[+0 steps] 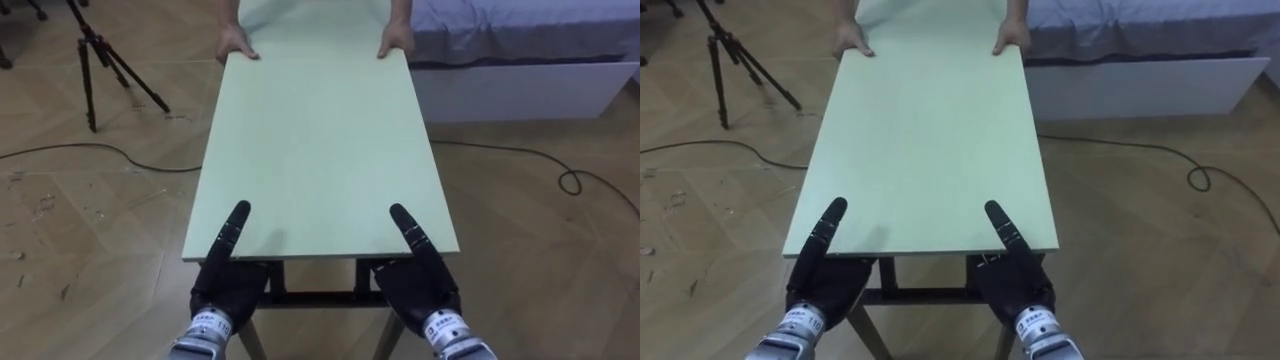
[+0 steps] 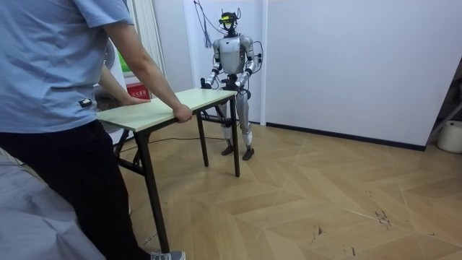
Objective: Move table with human
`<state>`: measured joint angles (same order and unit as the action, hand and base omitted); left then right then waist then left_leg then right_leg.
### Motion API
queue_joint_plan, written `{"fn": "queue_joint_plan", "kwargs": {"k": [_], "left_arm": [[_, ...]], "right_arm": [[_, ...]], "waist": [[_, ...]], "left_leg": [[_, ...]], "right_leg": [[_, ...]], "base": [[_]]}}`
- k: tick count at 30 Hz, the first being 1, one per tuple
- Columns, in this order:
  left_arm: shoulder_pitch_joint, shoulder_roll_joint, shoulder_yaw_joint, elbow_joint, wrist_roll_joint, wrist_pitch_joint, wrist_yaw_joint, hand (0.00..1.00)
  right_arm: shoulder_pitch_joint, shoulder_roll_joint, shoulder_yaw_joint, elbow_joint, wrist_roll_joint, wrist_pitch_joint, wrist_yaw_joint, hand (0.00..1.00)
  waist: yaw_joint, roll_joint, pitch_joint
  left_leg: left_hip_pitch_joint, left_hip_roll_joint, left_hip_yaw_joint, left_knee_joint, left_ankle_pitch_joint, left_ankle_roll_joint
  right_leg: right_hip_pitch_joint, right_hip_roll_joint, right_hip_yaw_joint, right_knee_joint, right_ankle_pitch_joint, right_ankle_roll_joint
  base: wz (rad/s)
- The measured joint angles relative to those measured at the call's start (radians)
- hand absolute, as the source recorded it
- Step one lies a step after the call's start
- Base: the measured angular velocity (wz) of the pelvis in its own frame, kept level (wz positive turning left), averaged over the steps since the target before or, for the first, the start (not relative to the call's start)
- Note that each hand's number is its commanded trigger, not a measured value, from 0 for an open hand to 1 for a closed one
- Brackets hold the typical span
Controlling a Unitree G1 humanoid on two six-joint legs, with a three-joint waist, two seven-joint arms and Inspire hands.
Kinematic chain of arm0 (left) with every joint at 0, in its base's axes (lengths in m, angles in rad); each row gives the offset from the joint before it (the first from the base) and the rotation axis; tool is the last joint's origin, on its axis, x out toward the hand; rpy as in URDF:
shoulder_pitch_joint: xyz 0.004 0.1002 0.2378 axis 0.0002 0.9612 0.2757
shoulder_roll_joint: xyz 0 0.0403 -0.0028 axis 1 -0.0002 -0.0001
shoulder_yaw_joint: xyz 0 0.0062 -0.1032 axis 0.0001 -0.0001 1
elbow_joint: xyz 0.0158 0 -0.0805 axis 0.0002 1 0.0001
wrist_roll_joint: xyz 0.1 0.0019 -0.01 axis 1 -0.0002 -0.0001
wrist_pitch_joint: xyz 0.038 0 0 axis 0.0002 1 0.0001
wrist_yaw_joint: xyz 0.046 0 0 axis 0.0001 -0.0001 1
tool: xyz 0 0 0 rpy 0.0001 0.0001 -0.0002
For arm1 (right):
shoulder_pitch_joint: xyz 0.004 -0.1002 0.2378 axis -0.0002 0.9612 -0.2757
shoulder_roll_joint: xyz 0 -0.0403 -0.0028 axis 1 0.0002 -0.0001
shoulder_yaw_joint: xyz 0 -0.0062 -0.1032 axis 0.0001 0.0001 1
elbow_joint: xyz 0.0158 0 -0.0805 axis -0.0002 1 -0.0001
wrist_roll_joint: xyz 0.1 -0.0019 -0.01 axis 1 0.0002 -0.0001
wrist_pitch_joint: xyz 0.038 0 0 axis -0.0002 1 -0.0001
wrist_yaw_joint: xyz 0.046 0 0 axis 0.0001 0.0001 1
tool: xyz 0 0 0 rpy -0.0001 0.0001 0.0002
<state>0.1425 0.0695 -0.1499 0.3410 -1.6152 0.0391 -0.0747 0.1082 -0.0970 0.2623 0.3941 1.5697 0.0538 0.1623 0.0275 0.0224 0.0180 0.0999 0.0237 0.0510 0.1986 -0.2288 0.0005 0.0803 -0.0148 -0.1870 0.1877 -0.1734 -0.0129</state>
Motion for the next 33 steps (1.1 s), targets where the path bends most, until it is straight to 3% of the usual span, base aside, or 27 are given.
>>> {"fn": "queue_joint_plan", "kwargs": {"k": [5, 11, 16, 33], "left_arm": [[0.0, -0.001, 0.0, -0.009, 0.001, -0.002, 0.023, 1.0], [-0.001, -0.014, -0.005, -0.011, 0.016, -0.002, 0.07, 1.0], [0.004, -0.019, -0.006, -0.005, 0.013, 0.001, 0.091, 1.0], [0.007, -0.018, -0.009, -0.005, 0.034, -0.002, 0.092, 1.0]], "right_arm": [[0.0, 0.002, 0.0, 0.0, 0.0, -0.002, 0.0, 1.0], [-0.003, 0.006, 0.001, 0.0, -0.002, -0.012, -0.1, 1.0], [-0.002, 0.014, 0.01, -0.001, -0.005, -0.029, -0.105, 1.0], [0.0, 0.008, 0.01, -0.018, -0.028, -0.031, -0.124, 1.0]], "waist": [[0.001, 0.002, 0.0011], [0.011, 0.013, 0.0083], [0.009, 0.01, 0.0087], [0.006, 0.002, 0.0077]], "left_leg": [[0.001, 0.0, 0.001, 0.0, 0.0, 0.0], [-0.01, 0.0, 0.002, -0.005, 0.0, 0.0], [-0.002, 0.0, 0.0, -0.015, 0.0, 0.0], [-0.001, 0.0, 0.003, -0.017, 0.0, 0.0]], "right_leg": [[0.0, 0.0, 0.003, 0.0, 0.0, 0.0], [-0.016, 0.001, 0.01, -0.002, 0.001, 0.001], [-0.014, 0.002, 0.014, -0.002, 0.001, 0.001], [-0.014, 0.001, 0.019, -0.003, 0.001, 0.001]], "base": [[0.0], [0.0], [-0.05], [0.0]]}}
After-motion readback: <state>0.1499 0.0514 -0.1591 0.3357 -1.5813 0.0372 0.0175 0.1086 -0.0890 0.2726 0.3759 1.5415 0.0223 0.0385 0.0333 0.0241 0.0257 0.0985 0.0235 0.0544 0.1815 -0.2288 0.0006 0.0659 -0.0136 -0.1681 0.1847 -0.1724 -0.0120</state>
